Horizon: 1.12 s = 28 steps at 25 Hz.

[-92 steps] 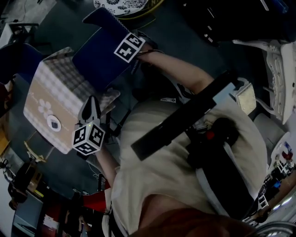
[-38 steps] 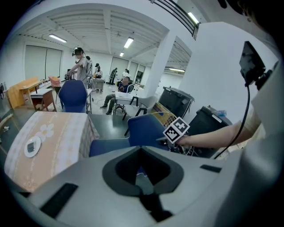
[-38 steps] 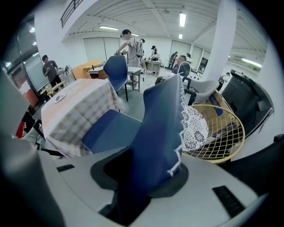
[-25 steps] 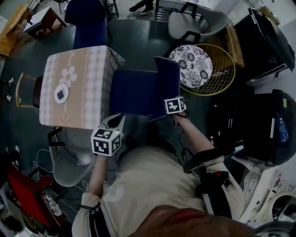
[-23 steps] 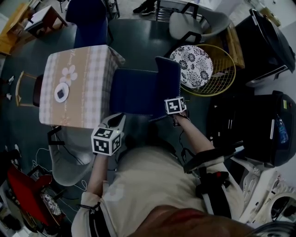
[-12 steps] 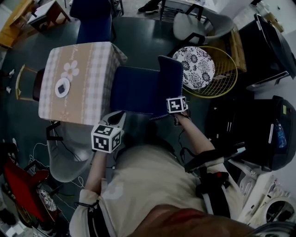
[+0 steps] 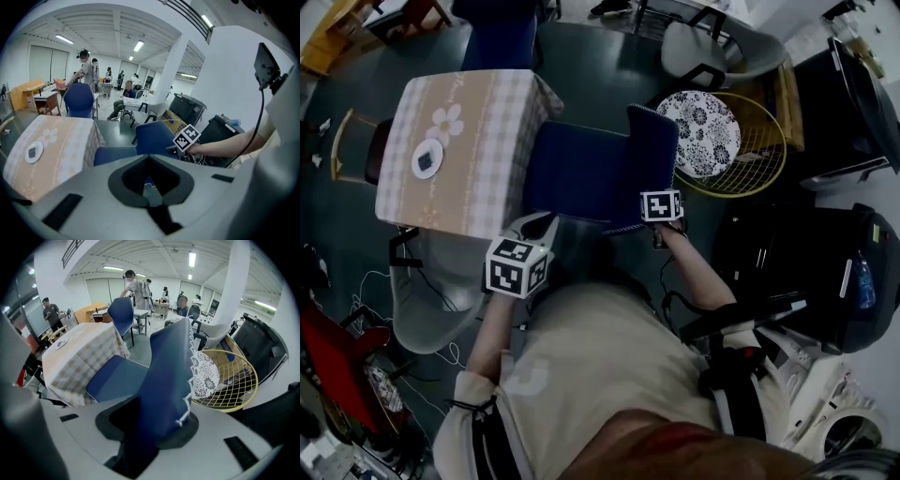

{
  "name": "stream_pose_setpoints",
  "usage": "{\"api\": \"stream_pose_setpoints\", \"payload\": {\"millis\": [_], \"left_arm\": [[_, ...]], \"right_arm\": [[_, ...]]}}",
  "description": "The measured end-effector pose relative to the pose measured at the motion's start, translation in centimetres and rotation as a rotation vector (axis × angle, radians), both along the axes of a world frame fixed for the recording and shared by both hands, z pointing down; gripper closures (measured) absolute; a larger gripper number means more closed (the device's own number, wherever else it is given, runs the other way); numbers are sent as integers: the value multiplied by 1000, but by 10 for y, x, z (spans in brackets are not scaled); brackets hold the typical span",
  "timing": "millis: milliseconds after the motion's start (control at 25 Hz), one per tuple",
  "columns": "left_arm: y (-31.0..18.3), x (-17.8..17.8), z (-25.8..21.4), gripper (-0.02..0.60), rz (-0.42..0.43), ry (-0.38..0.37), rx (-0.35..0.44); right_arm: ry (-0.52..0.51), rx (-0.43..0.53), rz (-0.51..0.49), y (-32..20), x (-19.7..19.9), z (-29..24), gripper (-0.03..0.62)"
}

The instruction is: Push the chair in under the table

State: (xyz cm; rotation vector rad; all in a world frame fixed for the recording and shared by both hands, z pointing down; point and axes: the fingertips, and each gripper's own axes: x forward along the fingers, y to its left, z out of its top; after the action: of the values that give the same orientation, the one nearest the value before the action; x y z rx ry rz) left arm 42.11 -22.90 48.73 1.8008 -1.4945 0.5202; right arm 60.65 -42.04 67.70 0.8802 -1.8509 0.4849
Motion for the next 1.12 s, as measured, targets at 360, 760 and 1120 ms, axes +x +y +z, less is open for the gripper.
{"api": "stream_pose_setpoints", "payload": {"millis": [360, 760, 1120], "left_arm": [[-6, 2, -2, 574, -7, 5, 9], [6, -22, -2, 573, -61, 6, 4], [3, -28, -1, 573, -56, 30, 15]], "right_arm": [[-16, -20, 5, 8, -4, -2, 465], [-8, -14, -21, 4, -18, -2, 464], [17, -14, 0, 5, -15, -1, 464]]}}
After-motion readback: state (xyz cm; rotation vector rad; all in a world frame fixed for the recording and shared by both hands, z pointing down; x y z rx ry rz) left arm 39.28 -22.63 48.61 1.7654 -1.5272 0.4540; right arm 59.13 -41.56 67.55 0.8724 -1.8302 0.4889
